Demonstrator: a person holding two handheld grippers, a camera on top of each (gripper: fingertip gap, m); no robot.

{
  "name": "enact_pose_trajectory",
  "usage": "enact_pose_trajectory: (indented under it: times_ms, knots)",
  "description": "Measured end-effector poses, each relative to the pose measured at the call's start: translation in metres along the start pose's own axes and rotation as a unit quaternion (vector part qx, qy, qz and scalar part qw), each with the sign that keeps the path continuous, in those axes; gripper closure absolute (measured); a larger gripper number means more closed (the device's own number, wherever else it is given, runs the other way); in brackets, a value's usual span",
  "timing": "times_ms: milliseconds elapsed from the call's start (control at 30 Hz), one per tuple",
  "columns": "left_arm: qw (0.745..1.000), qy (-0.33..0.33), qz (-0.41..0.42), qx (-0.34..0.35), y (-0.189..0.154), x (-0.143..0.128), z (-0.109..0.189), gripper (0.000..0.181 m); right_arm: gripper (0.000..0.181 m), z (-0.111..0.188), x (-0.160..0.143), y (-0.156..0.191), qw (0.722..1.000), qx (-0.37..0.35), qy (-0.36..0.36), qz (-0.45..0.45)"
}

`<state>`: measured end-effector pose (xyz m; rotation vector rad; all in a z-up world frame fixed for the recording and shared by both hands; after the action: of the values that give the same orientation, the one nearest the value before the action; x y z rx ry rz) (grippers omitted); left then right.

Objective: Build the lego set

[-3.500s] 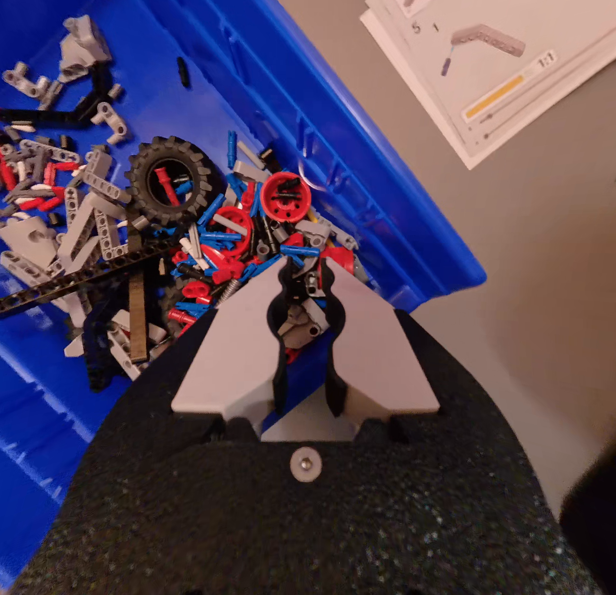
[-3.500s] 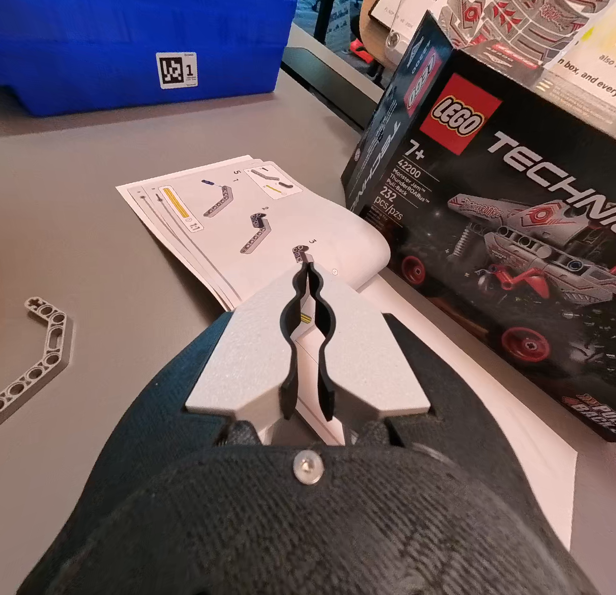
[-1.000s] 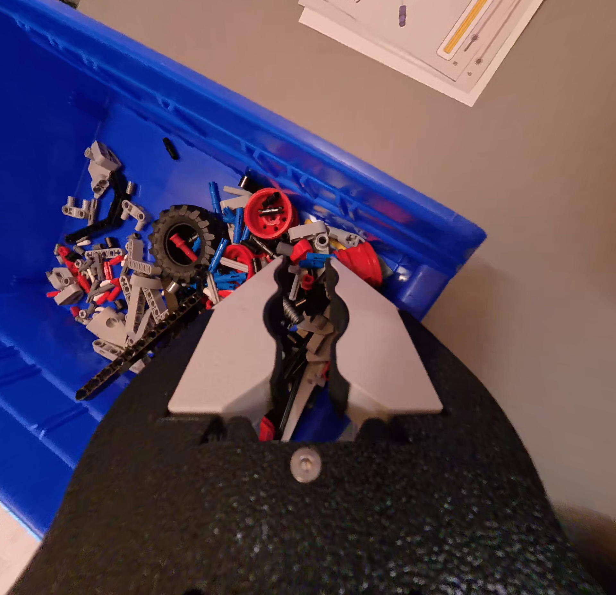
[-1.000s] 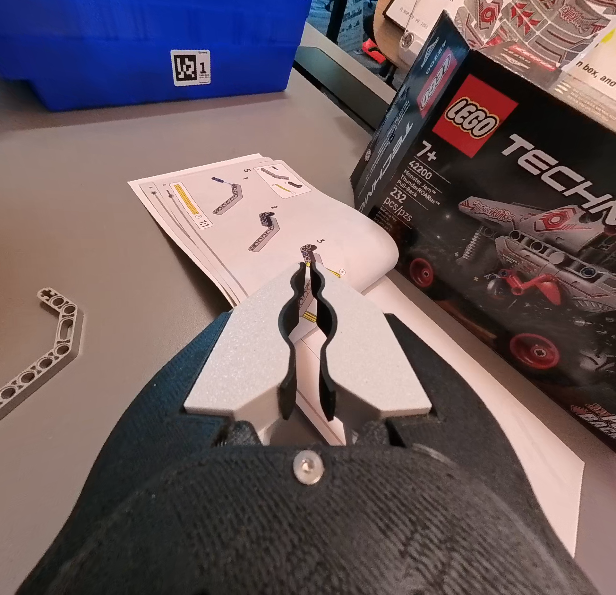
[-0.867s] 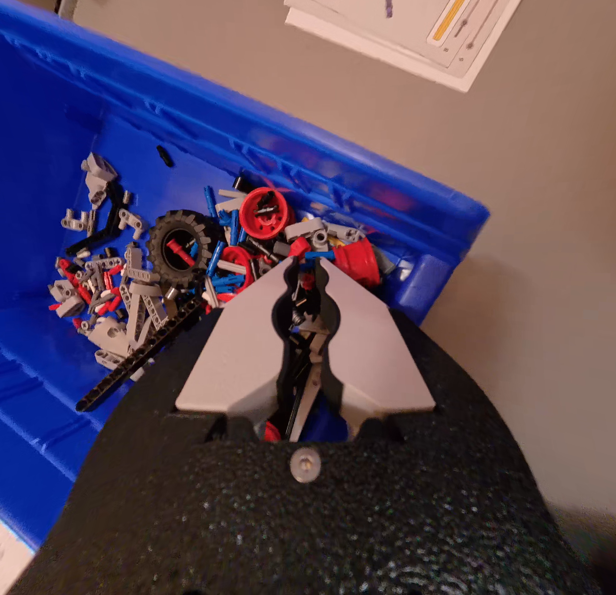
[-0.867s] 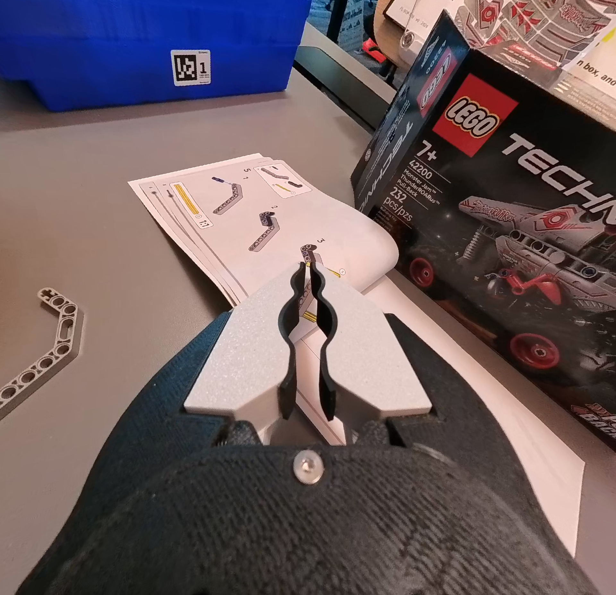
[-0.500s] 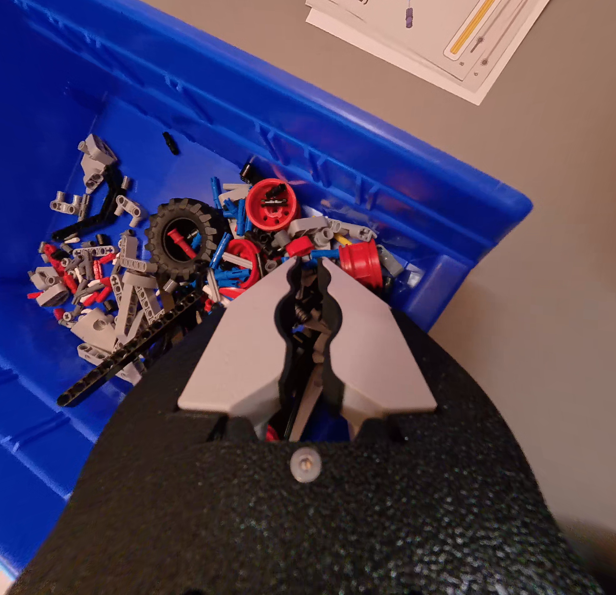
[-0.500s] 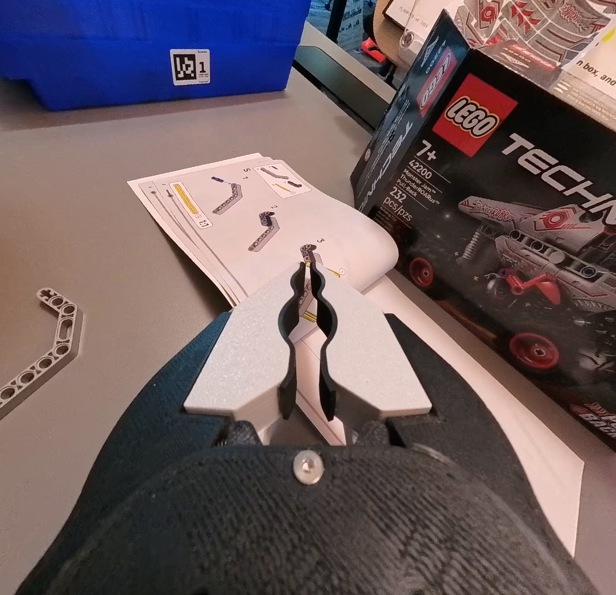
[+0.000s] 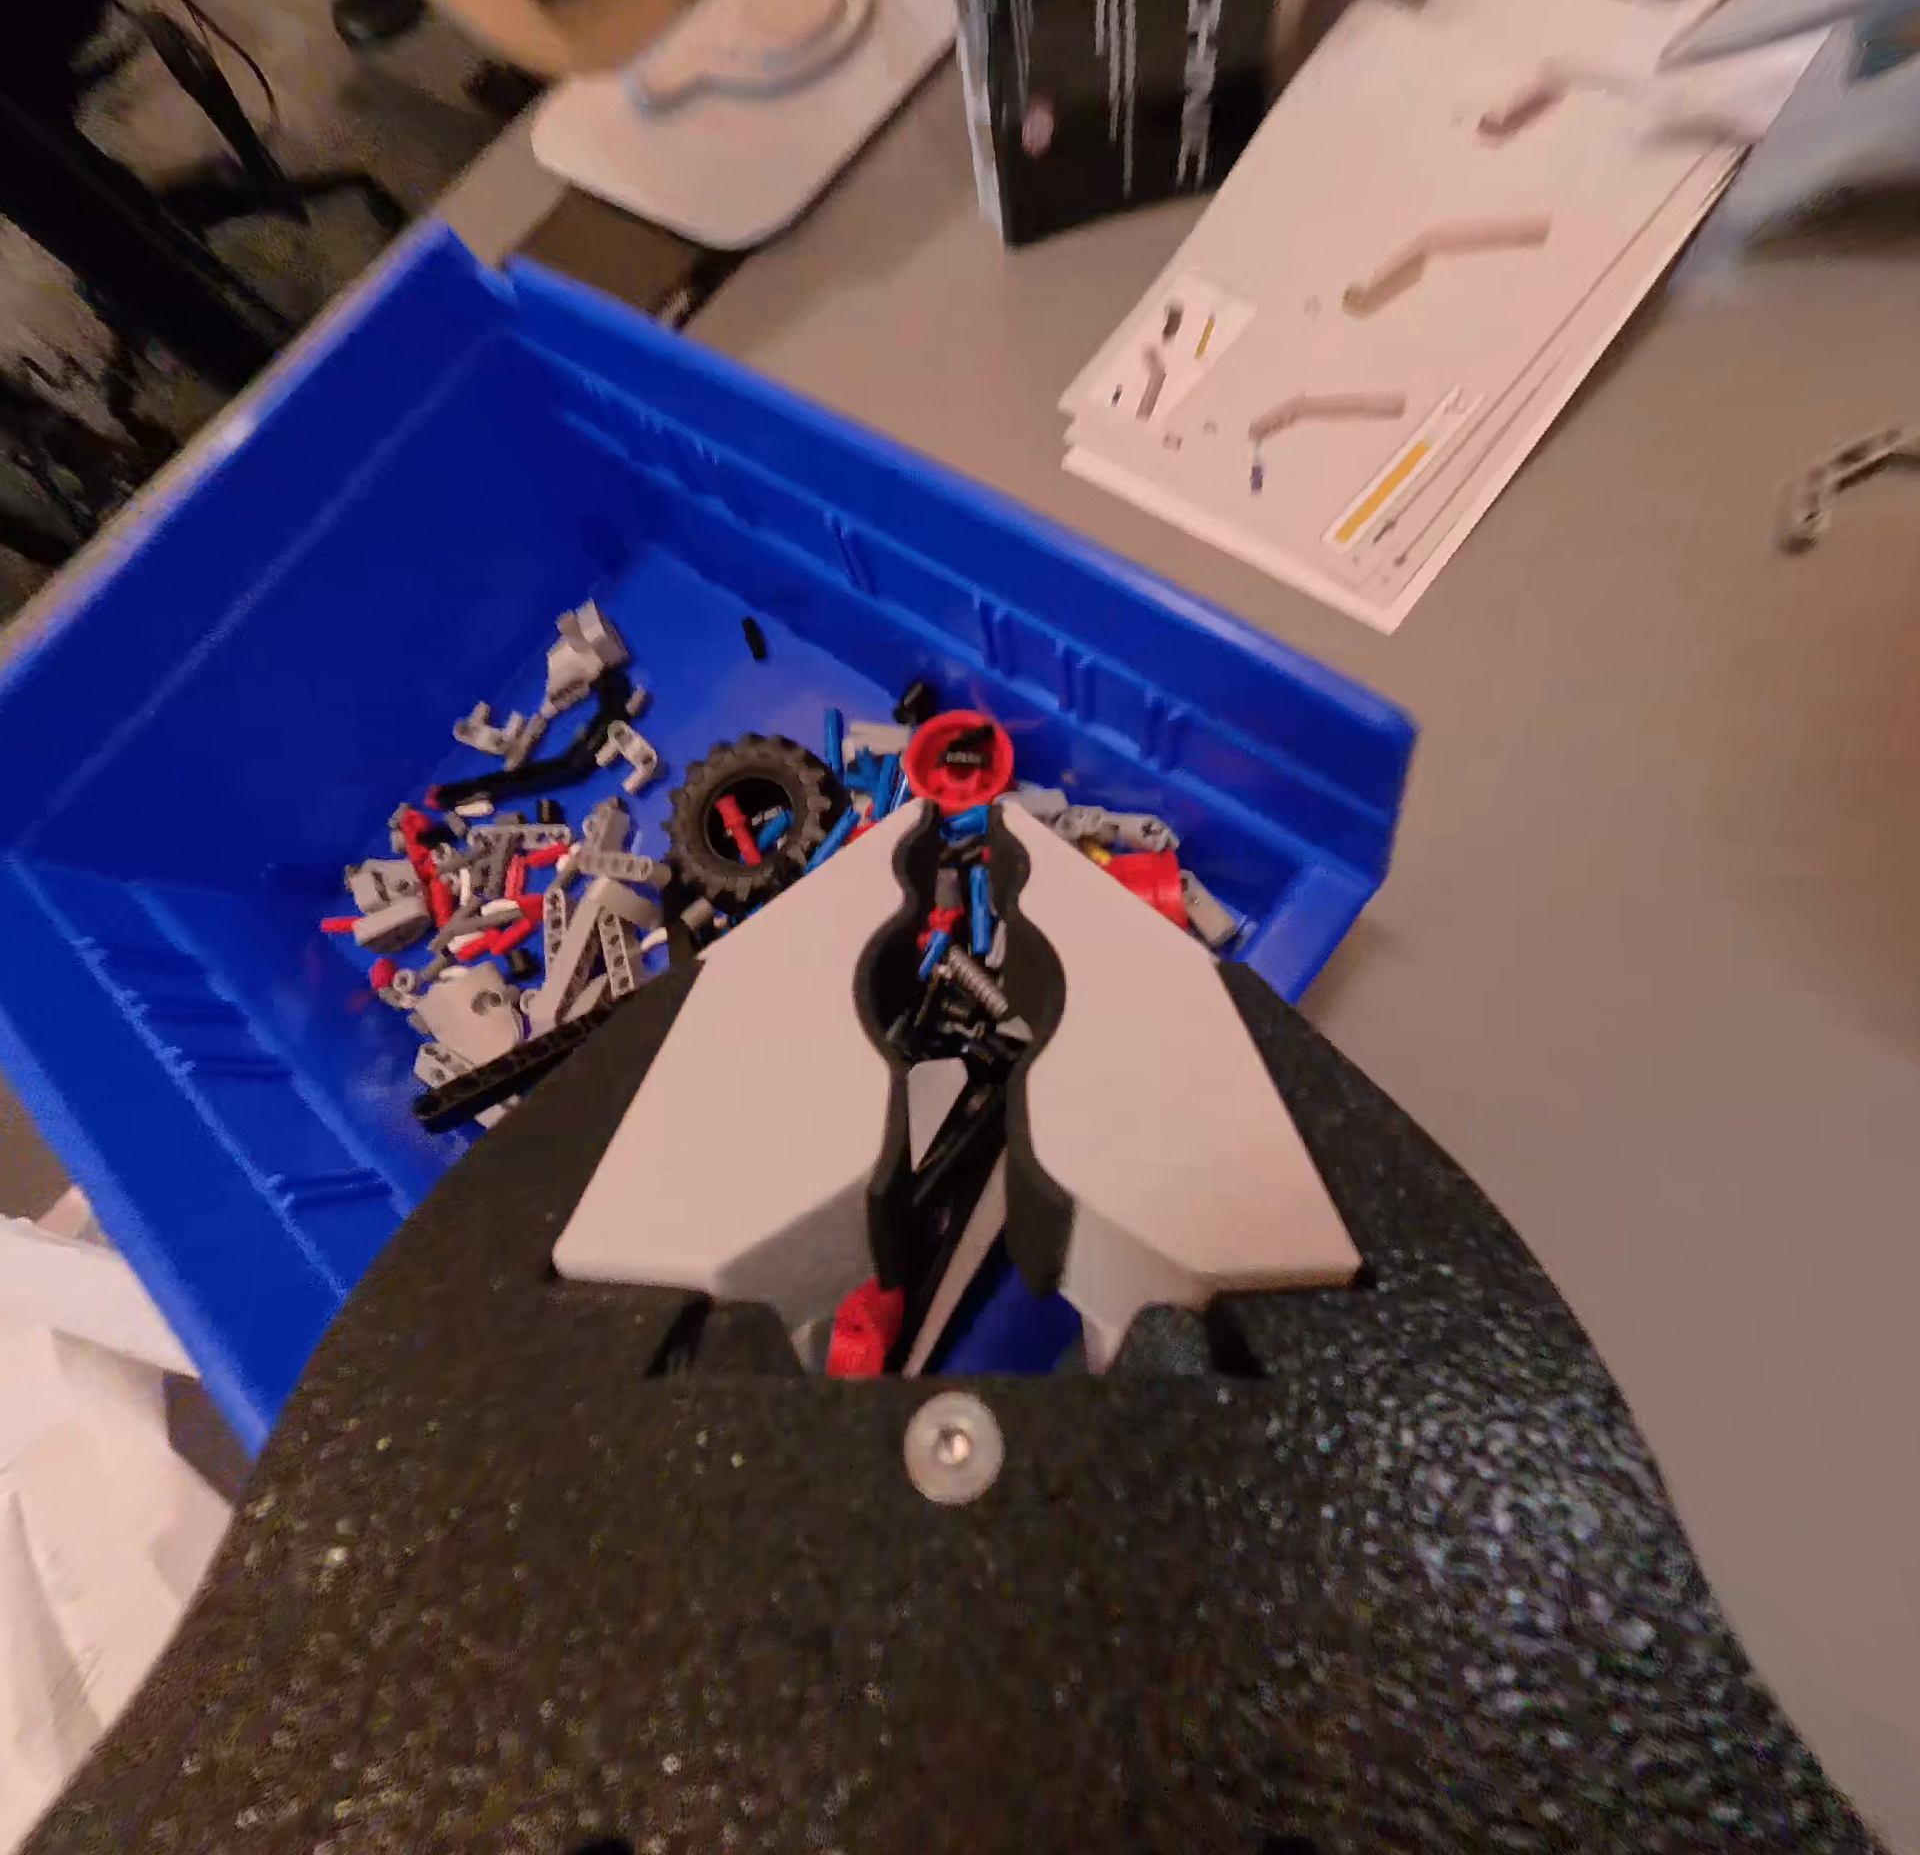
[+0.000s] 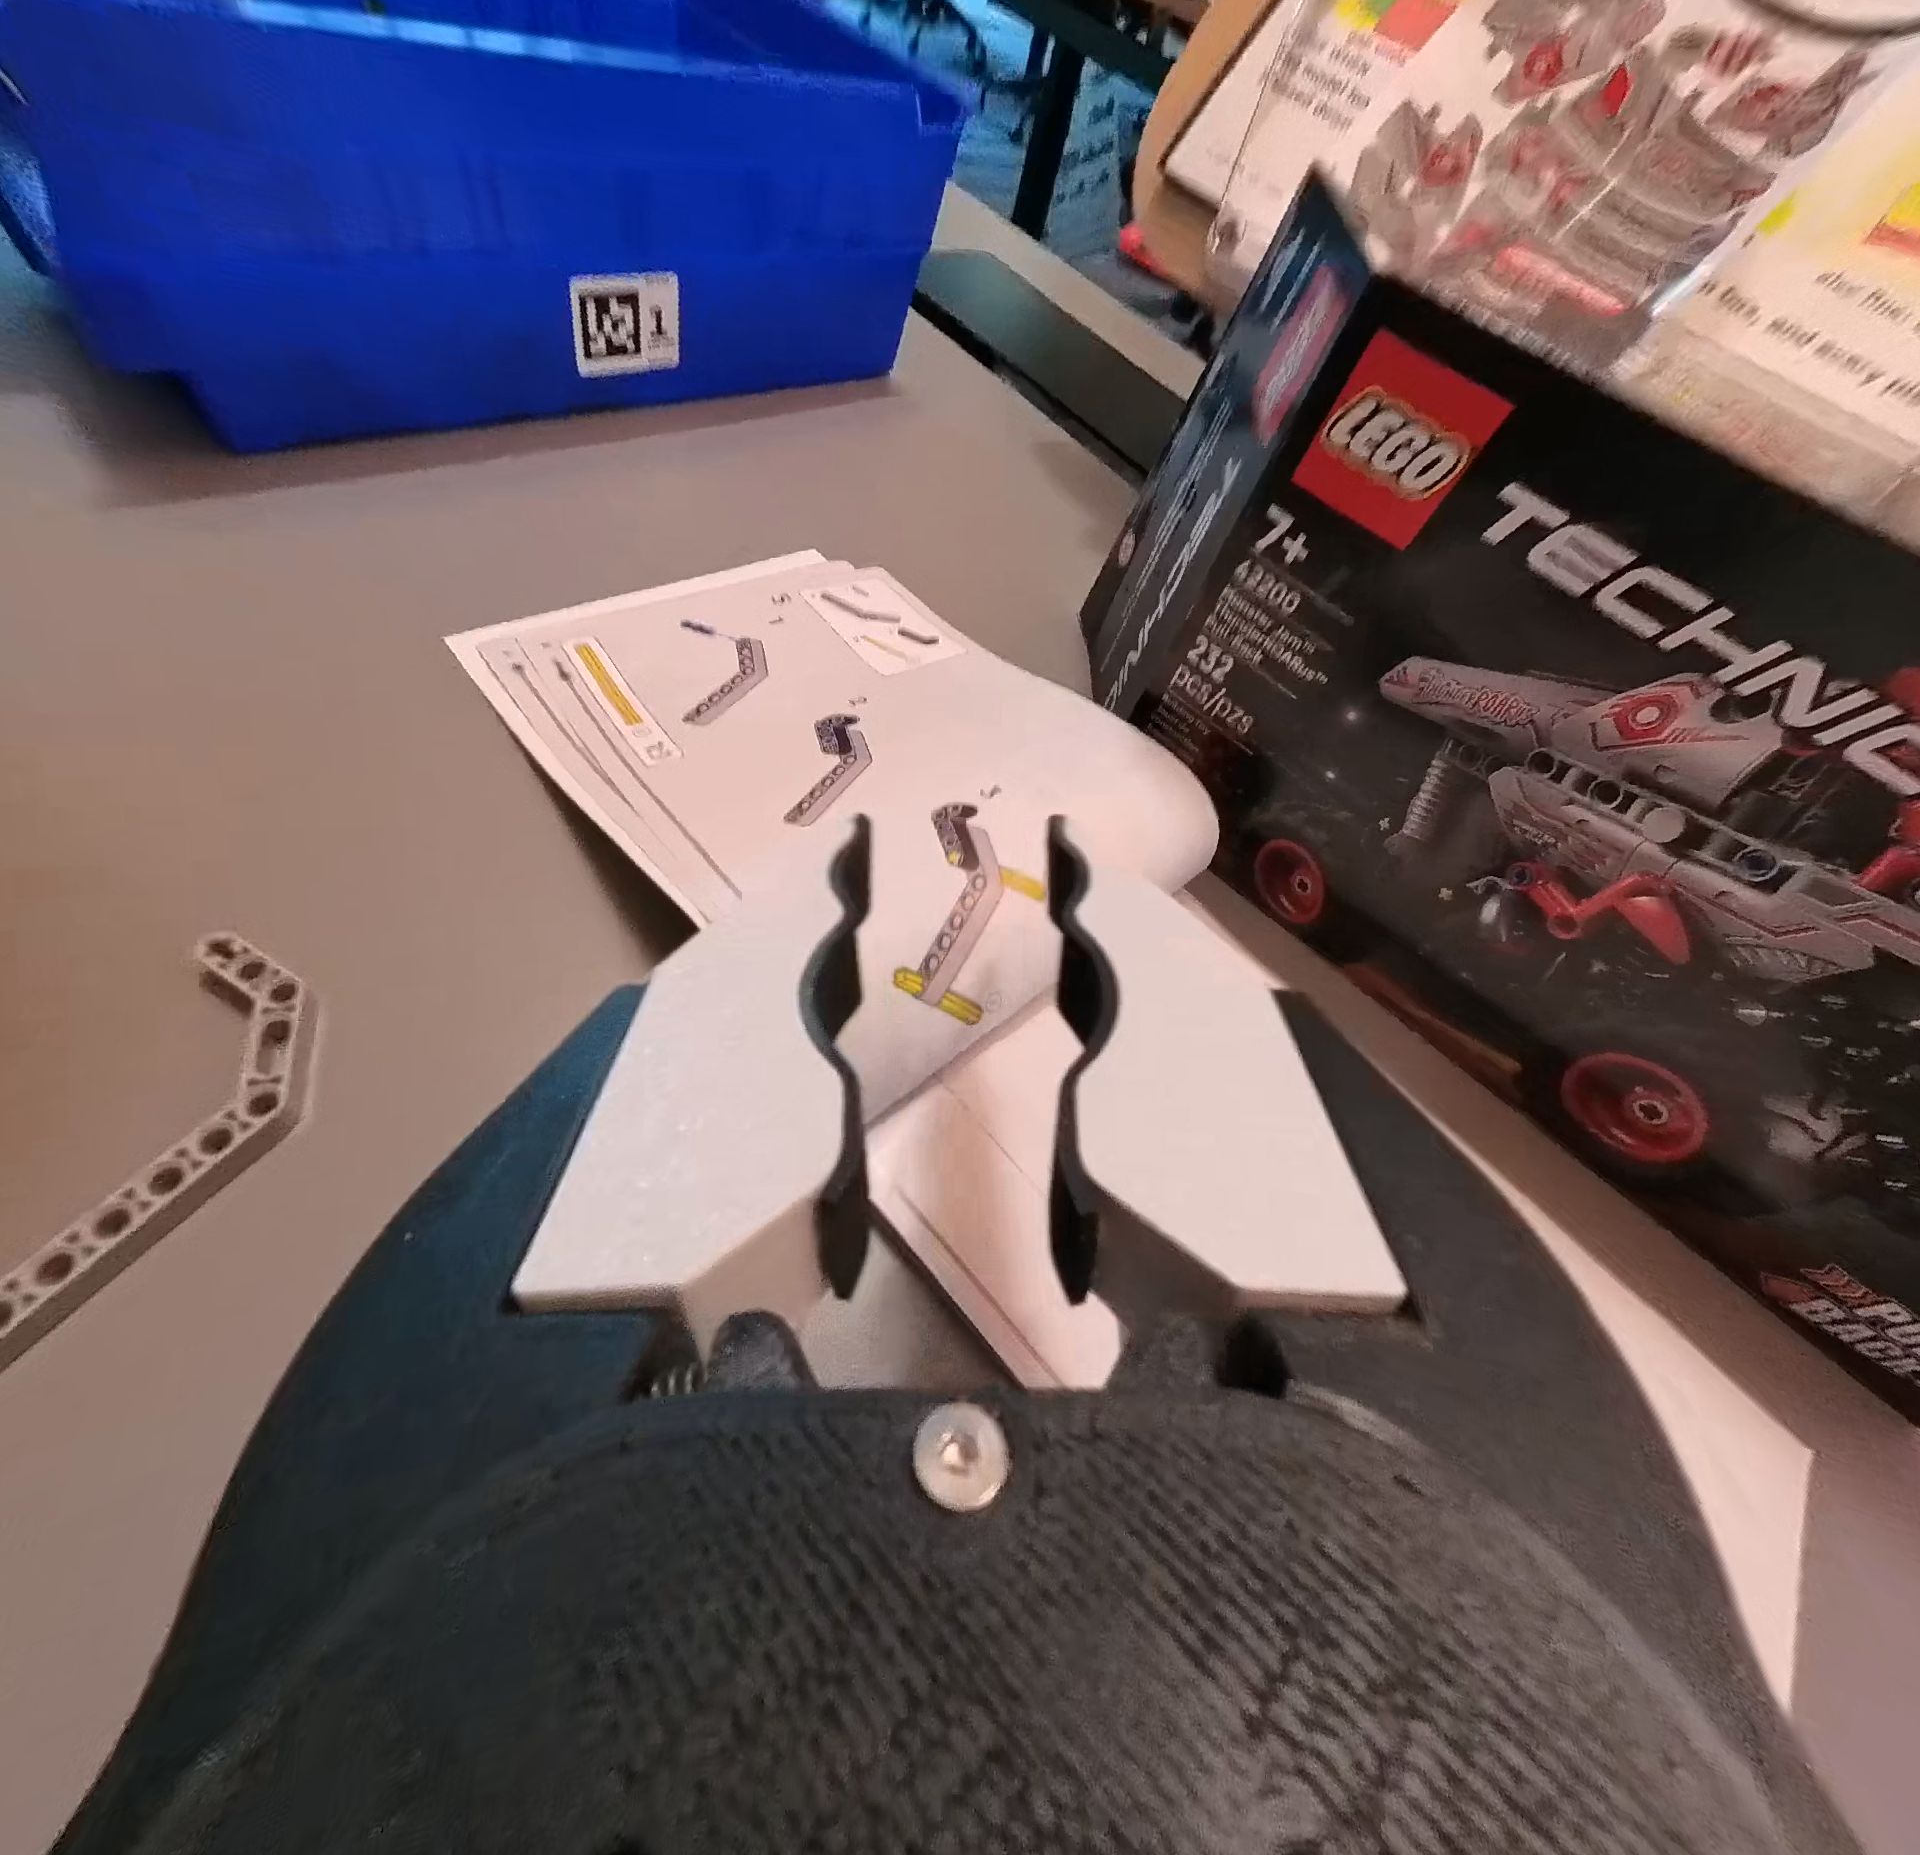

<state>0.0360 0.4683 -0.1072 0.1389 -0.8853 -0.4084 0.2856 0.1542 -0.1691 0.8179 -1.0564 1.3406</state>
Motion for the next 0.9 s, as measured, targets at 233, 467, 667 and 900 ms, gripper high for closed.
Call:
enact_pose_trajectory:
  times_ms: [233, 467, 667, 900]
  knots:
    - [0.994, -0.109, -0.029, -0.005, -0.050, 0.049, 0.027, 0.175, 0.147, 0.021, 0.026, 0.035, 0.990, 0.104, -0.075, 0.054]
    - [0.973, -0.186, 0.043, -0.127, -0.141, 0.087, -0.031, 0.175, 0.152, 0.041, 0.027, 0.080, 0.973, 0.169, -0.104, 0.116]
    - [0.934, -0.248, 0.101, -0.238, -0.184, 0.096, -0.090, 0.175, 0.151, 0.063, 0.010, 0.084, 0.967, 0.155, -0.120, 0.164]
    - [0.897, -0.284, 0.167, -0.294, -0.189, 0.100, -0.107, 0.175, 0.169, 0.076, -0.003, 0.077, 0.968, 0.110, -0.149, 0.169]
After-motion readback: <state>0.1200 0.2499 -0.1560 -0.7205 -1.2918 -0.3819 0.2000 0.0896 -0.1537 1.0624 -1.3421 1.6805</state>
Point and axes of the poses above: each gripper's, where its closed fingertips meet, z back along the fingers, x out of its top, y = z × x across the jaws, the point moved 10 cm from there along z, back along the fingers, and after that the axes turned 8 degrees about -z, right-handed, at the moved point
